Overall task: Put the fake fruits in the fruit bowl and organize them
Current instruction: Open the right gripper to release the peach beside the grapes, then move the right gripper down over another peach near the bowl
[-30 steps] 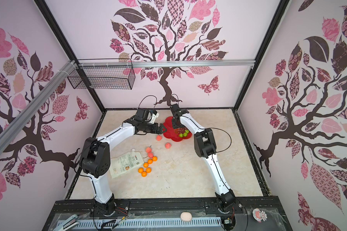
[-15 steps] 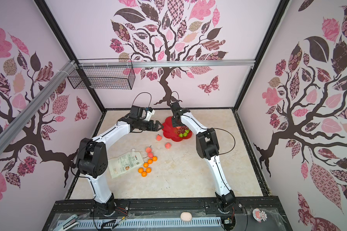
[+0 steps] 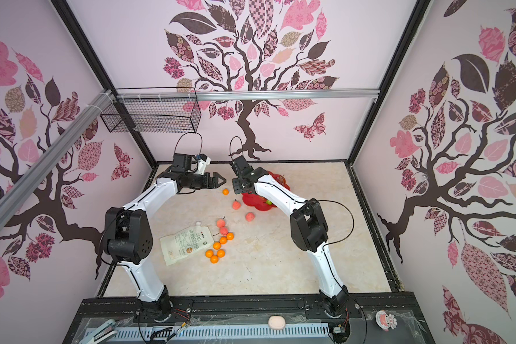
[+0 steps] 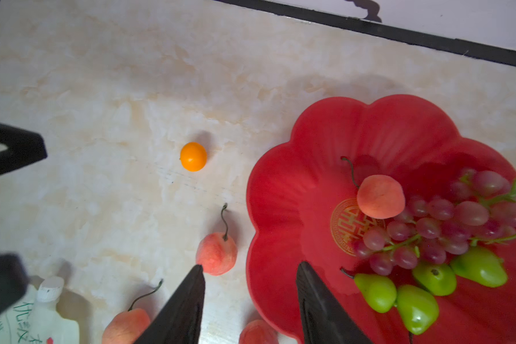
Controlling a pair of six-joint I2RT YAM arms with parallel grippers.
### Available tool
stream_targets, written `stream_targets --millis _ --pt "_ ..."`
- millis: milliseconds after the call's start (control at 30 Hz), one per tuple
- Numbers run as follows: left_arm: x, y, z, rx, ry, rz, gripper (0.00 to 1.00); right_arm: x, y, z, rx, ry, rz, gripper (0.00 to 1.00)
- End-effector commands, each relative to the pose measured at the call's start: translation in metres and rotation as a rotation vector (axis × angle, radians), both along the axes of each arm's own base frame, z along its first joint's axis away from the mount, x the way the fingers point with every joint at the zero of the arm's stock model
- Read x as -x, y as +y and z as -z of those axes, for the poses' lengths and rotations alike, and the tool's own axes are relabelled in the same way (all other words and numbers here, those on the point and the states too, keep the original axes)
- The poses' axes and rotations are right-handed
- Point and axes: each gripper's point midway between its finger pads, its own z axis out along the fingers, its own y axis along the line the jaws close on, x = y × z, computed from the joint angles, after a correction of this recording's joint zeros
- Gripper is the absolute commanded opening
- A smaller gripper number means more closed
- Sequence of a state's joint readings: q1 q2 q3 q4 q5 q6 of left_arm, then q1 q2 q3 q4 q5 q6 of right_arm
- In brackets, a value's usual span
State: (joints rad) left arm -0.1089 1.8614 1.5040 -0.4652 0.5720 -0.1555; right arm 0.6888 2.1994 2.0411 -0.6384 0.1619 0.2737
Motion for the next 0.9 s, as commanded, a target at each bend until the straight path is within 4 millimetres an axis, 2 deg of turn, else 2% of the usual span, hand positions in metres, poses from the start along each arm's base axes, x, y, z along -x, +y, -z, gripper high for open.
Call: stream_targets --millis 0,167,267,500,633,800,833,867 --pt "-0.003 0.01 -0.024 0.033 -0.065 0.011 0.99 0.011 0.018 0.006 -0.018 0.023 -0.018 0.53" --pt "-0.006 0.017 -0.026 0.088 -0.054 0.017 0.98 0.027 0.04 0.03 0.008 0.041 -0.043 0.53" --pt "-0.007 0.02 -0.025 0.092 -0.051 0.008 0.98 0.029 0.045 0.049 0.028 0.071 -0.039 0.52" --pt "-0.012 0.019 -0.025 0.177 -0.016 0.017 0.98 0.024 0.045 0.08 0.118 0.084 -0.022 0.52" --pt "-0.016 0.023 -0.029 0.25 -0.007 0.009 0.98 0.02 0.041 0.088 0.153 0.076 -0.005 0.53" --pt "-0.017 0.024 -0.031 0.262 -0.009 0.011 0.98 0.018 0.033 0.104 0.211 0.079 0.009 0.54" --pt "-0.017 0.024 -0.031 0.263 -0.008 0.01 0.98 0.013 0.038 0.092 0.193 0.055 0.01 0.54" --pt "-0.017 0.024 -0.031 0.265 -0.008 0.011 0.98 0.012 0.037 0.099 0.205 0.06 0.01 0.55"
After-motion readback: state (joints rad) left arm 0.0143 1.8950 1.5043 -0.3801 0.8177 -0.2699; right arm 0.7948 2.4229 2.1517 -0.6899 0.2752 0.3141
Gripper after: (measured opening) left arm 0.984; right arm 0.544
